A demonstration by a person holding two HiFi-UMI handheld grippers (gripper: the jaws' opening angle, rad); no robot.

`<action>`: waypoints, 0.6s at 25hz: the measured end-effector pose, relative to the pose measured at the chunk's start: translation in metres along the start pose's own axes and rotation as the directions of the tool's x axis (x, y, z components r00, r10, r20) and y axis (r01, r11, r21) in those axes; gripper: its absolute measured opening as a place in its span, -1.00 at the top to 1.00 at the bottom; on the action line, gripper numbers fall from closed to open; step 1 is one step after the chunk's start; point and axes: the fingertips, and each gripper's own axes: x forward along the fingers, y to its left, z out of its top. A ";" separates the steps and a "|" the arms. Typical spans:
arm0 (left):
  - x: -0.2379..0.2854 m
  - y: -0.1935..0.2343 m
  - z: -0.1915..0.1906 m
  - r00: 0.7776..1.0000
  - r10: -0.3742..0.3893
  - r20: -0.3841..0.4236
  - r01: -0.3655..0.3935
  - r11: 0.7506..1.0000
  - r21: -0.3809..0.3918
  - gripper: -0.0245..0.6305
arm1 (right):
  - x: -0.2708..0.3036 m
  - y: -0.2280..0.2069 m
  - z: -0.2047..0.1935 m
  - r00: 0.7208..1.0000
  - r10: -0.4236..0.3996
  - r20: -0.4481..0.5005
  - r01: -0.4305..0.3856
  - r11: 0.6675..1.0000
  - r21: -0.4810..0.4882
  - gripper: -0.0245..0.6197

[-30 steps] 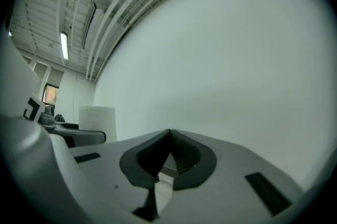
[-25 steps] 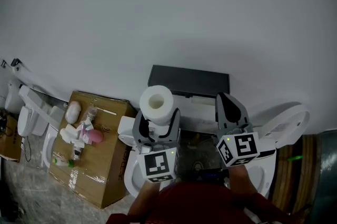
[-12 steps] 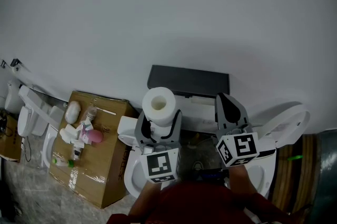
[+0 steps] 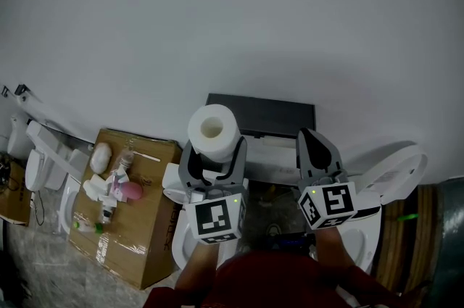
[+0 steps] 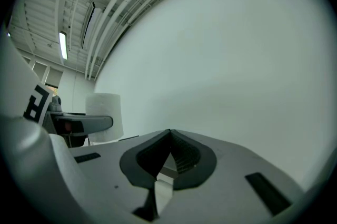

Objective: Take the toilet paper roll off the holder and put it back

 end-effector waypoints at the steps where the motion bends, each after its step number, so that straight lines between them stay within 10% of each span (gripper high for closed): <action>1: 0.004 0.002 0.007 1.000 0.004 0.014 -0.004 1.000 0.009 -0.33 | 0.000 0.000 0.001 1.000 0.001 0.001 -0.001 1.000 -0.002 0.90; 15: 0.078 0.019 0.019 0.999 0.006 0.048 -0.004 0.999 -0.044 -0.33 | -0.004 -0.010 0.000 1.000 -0.014 0.000 0.014 1.000 0.003 0.90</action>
